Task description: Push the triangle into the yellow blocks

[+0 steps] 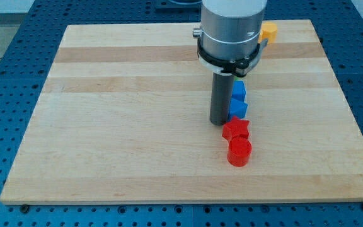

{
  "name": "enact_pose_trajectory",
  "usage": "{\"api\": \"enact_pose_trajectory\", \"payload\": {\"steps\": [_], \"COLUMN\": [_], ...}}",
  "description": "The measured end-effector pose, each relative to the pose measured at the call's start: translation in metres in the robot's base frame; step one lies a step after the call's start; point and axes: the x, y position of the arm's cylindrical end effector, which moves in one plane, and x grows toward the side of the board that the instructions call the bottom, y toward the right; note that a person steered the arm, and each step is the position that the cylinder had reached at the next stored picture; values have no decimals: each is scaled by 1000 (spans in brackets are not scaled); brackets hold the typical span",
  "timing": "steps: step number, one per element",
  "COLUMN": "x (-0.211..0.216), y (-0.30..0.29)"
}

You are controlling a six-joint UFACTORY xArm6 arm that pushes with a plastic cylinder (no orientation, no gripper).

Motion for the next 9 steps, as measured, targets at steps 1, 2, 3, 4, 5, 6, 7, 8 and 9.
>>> {"api": "enact_pose_trajectory", "payload": {"steps": [1,2,3,4,5,6,7,8,9], "x": [0,0,0,0,-2,-14,-34,-52,-68], "y": [10,25,33,33,44,65,73,75,78]}}
